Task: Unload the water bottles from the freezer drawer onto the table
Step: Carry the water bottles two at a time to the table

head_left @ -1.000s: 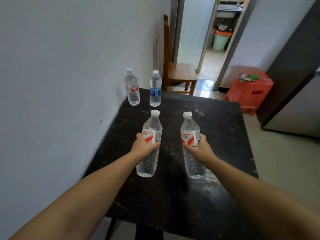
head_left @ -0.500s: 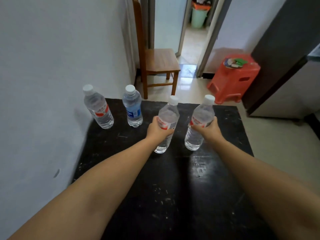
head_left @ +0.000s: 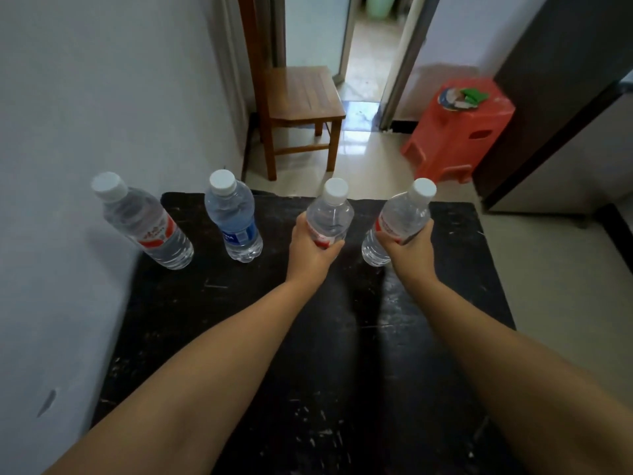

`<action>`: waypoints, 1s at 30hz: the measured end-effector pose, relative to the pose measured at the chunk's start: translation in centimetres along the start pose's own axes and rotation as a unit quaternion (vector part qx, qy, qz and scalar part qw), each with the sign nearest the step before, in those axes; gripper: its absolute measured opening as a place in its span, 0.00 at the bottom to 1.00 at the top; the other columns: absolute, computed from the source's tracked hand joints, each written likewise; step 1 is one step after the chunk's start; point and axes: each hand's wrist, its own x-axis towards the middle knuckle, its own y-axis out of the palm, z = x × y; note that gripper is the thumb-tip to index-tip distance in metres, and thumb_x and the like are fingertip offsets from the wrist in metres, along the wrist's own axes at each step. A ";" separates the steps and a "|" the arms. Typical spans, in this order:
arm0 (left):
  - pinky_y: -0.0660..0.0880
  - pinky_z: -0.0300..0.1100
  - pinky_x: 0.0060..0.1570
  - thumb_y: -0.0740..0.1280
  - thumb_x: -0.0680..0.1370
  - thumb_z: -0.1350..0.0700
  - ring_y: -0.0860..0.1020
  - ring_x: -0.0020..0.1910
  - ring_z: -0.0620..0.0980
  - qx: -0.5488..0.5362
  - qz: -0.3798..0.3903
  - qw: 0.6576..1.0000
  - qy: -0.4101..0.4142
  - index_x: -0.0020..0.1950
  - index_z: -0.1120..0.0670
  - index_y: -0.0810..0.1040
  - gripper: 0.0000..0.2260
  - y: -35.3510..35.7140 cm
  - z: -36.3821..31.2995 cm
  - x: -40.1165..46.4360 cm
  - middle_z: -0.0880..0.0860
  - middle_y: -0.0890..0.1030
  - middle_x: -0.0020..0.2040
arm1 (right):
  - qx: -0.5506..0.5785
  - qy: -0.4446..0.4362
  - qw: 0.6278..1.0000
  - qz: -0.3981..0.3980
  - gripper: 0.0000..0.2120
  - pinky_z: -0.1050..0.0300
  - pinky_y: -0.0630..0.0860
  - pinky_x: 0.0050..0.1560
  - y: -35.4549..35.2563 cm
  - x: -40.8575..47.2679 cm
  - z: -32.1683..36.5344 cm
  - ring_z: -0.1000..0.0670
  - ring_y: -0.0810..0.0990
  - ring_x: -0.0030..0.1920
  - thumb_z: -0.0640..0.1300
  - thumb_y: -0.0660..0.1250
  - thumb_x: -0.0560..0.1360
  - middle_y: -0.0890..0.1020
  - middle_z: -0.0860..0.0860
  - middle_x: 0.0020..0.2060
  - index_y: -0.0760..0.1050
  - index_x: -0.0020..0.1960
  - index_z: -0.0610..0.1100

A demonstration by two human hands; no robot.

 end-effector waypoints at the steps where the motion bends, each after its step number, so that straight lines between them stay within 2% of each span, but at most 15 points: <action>1: 0.63 0.36 0.61 0.75 0.70 0.58 0.69 0.68 0.49 0.000 -0.003 1.000 0.002 0.70 0.52 0.64 0.32 0.1 0.0 -0.1 0.53 0.70 0.68 | 0.000 0.000 1.000 0.002 0.38 0.51 0.69 0.66 0.0 -0.1 0.0 0.48 0.72 0.65 0.42 0.75 0.70 0.72 0.46 0.66 0.57 0.72 0.46; 7: 0.64 0.39 0.63 0.76 0.69 0.59 0.67 0.70 0.52 0.031 0.027 0.999 -0.022 0.73 0.52 0.59 0.38 -0.3 0.0 0.0 0.54 0.67 0.70 | -0.005 0.039 0.999 0.013 0.40 0.48 0.68 0.68 0.0 0.1 0.1 0.45 0.70 0.68 0.38 0.75 0.70 0.69 0.43 0.67 0.54 0.73 0.44; 10: 0.64 0.47 0.68 0.76 0.69 0.55 0.63 0.73 0.56 0.072 0.052 0.992 -0.089 0.77 0.50 0.51 0.45 -1.5 -0.7 -0.9 0.57 0.59 0.75 | -0.038 0.099 0.994 0.021 0.47 0.45 0.67 0.68 -1.0 -0.1 0.2 0.40 0.67 0.70 0.43 0.77 0.68 0.64 0.41 0.72 0.50 0.77 0.46; 12: 0.64 0.50 0.69 0.75 0.71 0.52 0.63 0.73 0.57 0.103 0.066 0.984 -0.126 0.78 0.50 0.48 0.45 -2.6 -1.1 -2.3 0.58 0.57 0.76 | -0.070 0.150 0.986 0.036 0.50 0.44 0.64 0.69 -1.8 -0.9 0.1 0.38 0.63 0.72 0.45 0.76 0.69 0.58 0.39 0.75 0.45 0.78 0.46; 15: 0.68 0.50 0.67 0.73 0.73 0.52 0.67 0.71 0.57 0.135 0.065 0.979 -0.135 0.77 0.51 0.53 0.39 -4.5 -1.6 -4.9 0.59 0.64 0.73 | -0.115 0.182 0.975 0.058 0.51 0.42 0.67 0.69 -3.0 -3.2 -0.1 0.37 0.66 0.70 0.50 0.75 0.70 0.60 0.38 0.74 0.42 0.78 0.46; 17: 0.72 0.49 0.65 0.70 0.75 0.53 0.73 0.65 0.55 0.145 0.048 0.980 -0.131 0.75 0.53 0.58 0.32 -6.1 -2.4 -7.0 0.59 0.71 0.67 | -0.132 0.183 0.971 0.084 0.49 0.42 0.71 0.65 -3.6 -5.1 0.4 0.37 0.70 0.67 0.53 0.74 0.70 0.64 0.38 0.72 0.45 0.78 0.45; 19: 0.74 0.49 0.61 0.68 0.77 0.54 0.77 0.58 0.53 0.164 0.024 0.979 -0.115 0.72 0.54 0.63 0.26 -7.8 -3.2 -9.6 0.56 0.77 0.59 | -0.167 0.142 0.967 0.132 0.37 0.48 0.75 0.57 -4.0 -7.1 1.2 0.41 0.77 0.58 0.49 0.71 0.72 0.74 0.39 0.62 0.58 0.74 0.40; 21: 0.76 0.49 0.58 0.67 0.77 0.54 0.78 0.53 0.51 0.189 0.008 0.977 -0.100 0.70 0.54 0.67 0.22 -9.2 -3.8 -12.0 0.54 0.79 0.53 | -0.249 0.057 0.951 0.174 0.13 0.56 0.72 0.46 -4.4 -9.4 2.6 0.43 0.79 0.48 0.44 0.67 0.74 0.78 0.42 0.46 0.75 0.55 0.36; 22: 0.77 0.49 0.57 0.67 0.77 0.54 0.79 0.52 0.51 0.204 0.005 0.974 -0.099 0.68 0.54 0.68 0.21 -9.9 -4.0 -13.4 0.54 0.79 0.54 | -0.289 0.017 0.938 0.190 0.08 0.58 0.70 0.44 -4.5 -10.7 3.3 0.42 0.79 0.46 0.42 0.65 0.75 0.78 0.42 0.42 0.77 0.45 0.37; 23: 0.77 0.49 0.57 0.67 0.77 0.53 0.79 0.52 0.51 0.224 0.006 0.970 -0.099 0.67 0.54 0.69 0.19 -10.6 -4.1 -15.1 0.54 0.79 0.55 | -0.322 -0.021 0.925 0.200 0.09 0.58 0.69 0.43 -4.6 -12.2 3.8 0.42 0.79 0.46 0.42 0.64 0.75 0.78 0.42 0.40 0.76 0.38 0.39; 24: 0.77 0.49 0.57 0.67 0.77 0.53 0.79 0.53 0.51 0.251 0.013 0.963 -0.100 0.66 0.53 0.70 0.18 -11.1 -4.2 -16.4 0.55 0.79 0.57 | -0.345 -0.049 0.913 0.213 0.10 0.57 0.71 0.45 -4.5 -13.4 4.3 0.41 0.79 0.47 0.42 0.63 0.75 0.79 0.41 0.41 0.77 0.37 0.40; 26: 0.76 0.49 0.56 0.66 0.77 0.52 0.78 0.53 0.52 0.311 0.029 0.944 -0.111 0.62 0.53 0.73 0.15 -12.2 -3.5 -20.7 0.54 0.79 0.57 | -0.392 -0.094 0.882 0.244 0.10 0.53 0.76 0.52 -4.4 -16.8 4.6 0.41 0.80 0.50 0.43 0.62 0.75 0.81 0.41 0.47 0.80 0.48 0.40; 28: 0.76 0.49 0.55 0.65 0.77 0.51 0.78 0.53 0.53 0.359 0.043 0.924 -0.123 0.60 0.53 0.74 0.13 -13.0 -2.3 -24.7 0.54 0.78 0.57 | -0.443 -0.126 0.844 0.275 0.12 0.49 0.77 0.55 -4.0 -19.9 4.5 0.41 0.80 0.53 0.45 0.61 0.75 0.81 0.43 0.52 0.78 0.55 0.43; 30: 0.76 0.49 0.54 0.64 0.78 0.51 0.78 0.53 0.54 0.391 0.049 0.909 -0.137 0.58 0.54 0.75 0.11 -13.5 -0.8 -28.5 0.54 0.78 0.56 | -0.493 -0.163 0.798 0.304 0.13 0.50 0.76 0.56 -3.6 -22.8 3.7 0.41 0.78 0.56 0.46 0.61 0.76 0.79 0.43 0.56 0.75 0.58 0.43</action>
